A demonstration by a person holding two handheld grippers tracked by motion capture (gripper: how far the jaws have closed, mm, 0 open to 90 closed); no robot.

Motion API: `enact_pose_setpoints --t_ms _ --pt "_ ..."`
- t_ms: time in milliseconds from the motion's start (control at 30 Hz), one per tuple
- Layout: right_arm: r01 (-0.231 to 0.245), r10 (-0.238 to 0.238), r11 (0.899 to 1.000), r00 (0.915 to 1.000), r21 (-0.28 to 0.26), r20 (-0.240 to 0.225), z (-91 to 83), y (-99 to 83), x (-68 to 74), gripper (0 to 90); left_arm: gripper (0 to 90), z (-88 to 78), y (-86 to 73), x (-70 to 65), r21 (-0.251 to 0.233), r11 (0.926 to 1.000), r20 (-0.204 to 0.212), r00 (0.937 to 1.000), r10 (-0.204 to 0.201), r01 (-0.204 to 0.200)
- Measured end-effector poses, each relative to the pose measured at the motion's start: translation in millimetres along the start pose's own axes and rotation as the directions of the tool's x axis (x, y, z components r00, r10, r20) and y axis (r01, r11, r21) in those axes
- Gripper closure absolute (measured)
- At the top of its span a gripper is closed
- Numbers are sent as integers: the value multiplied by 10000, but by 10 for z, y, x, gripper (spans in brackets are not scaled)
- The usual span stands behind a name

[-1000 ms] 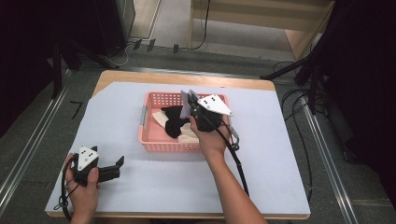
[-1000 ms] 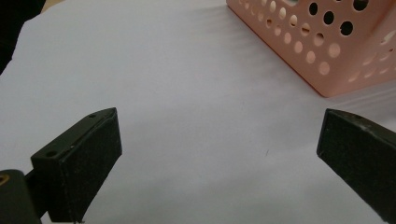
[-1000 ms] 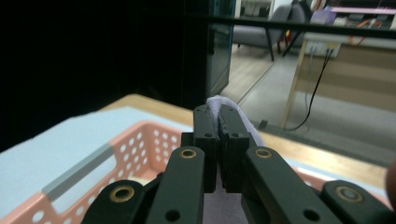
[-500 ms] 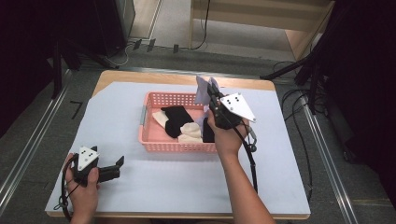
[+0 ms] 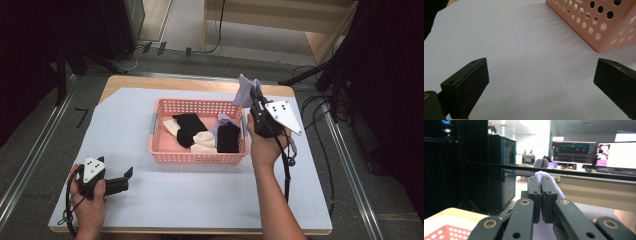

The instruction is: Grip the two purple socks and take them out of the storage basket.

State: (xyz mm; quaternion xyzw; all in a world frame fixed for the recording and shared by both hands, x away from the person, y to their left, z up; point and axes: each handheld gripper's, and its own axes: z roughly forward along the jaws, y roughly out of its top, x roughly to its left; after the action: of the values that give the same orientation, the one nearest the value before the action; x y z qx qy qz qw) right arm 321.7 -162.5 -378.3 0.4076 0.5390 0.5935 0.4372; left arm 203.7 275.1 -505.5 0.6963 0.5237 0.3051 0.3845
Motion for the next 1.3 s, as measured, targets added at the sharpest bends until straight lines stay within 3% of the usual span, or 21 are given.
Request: enact_pose_setpoints --t_ms 33,233,533,600,633,667,700,733,767,800,833,933,967,1000,1033,1067,1100,1133,1200,1233,1300 --pt "28 -29 10000 9998 37 205 -33 -19 -82 882 6 1 -1 0 -25 10000 -21 10000 20 -20" --pt "-18 -1 9996 9980 296 629 -112 -110 -260 882 6 0 -2 -7 -63 10000 -52 10000 4 -4" --pt "-274 57 9909 9868 1320 1616 -297 -417 -574 882 6 -5 -2 -5 -48 10000 -24 10000 29 -29" --pt "-274 38 9898 9861 1400 1661 -316 -461 -601 882 6 -4 -3 -5 -56 10000 -9 10000 19 -19" --pt "-415 86 9836 9828 1755 1843 -357 -556 -642 882 6 -5 -2 -6 -53 10000 -29 10000 22 -22" --pt "-415 86 9836 9828 1755 1843 -357 -556 -642 882 6 -5 -2 -6 -53 10000 -29 10000 22 -22" --pt "-684 246 9751 9787 2110 2037 -395 -657 -676 876 6 -7 -3 -7 -62 10000 -36 10000 16 -17" --pt "-684 246 9751 9787 2110 2037 -395 -657 -676 876 6 -7 -3 -7 -62 10000 -36 10000 16 -17" --pt "-925 378 9666 9739 2390 2239 -409 -697 -691 844 6 -8 -3 -7 -74 10000 -39 10000 19 -19" --pt "-1485 853 9526 9681 2655 2355 -428 -740 -704 728 6 -11 -3 -6 -40 10000 -46 10000 42 -42" --pt "-1485 853 9526 9681 2655 2355 -428 -740 -704 728 6 -11 -3 -6 -57 10000 -42 10000 42 -42" --pt "-1506 1113 9608 9785 2327 1734 -420 -694 -614 648 6 -10 -5 -8 -105 9999 -57 10000 58 -59" --pt "-1363 1125 9578 9879 2531 1063 -356 -640 -497 642 6 -11 -6 -8 -119 9999 -66 10000 49 -50" --pt "-1229 1059 9521 9915 2800 752 -310 -622 -431 642 6 -12 -6 -7 -130 9999 -73 10000 43 -44" --pt "-1229 1059 9521 9915 2800 752 -310 -622 -431 642 6 -12 -6 -7 -130 9999 -73 10000 43 -44" --pt "-859 826 9432 9963 3209 241 -207 -615 -294 642 6 -15 -7 -6 -151 9999 -94 10000 22 -23" --pt "-649 673 9403 9977 3342 45 -156 -622 -233 643 6 -15 -7 -6 -151 9999 -94 10000 22 -23" --pt "-649 673 9403 9977 3342 45 -156 -622 -233 643 6 -15 -8 -6 -177 9998 -80 10000 2 -3" --pt "-343 532 9266 9978 3746 -403 1 -671 -59 656 6 -16 -9 -6 -203 9998 -64 10000 5 -6" --pt "-343 532 9266 9978 3746 -403 1 -671 -59 656 6 -16 -9 -6 -203 9998 -64 10000 5 -6" --pt "-45 370 9070 9969 4211 -692 120 -706 37 680 6 -16 -9 -4 -203 9998 -47 10000 2 -3"
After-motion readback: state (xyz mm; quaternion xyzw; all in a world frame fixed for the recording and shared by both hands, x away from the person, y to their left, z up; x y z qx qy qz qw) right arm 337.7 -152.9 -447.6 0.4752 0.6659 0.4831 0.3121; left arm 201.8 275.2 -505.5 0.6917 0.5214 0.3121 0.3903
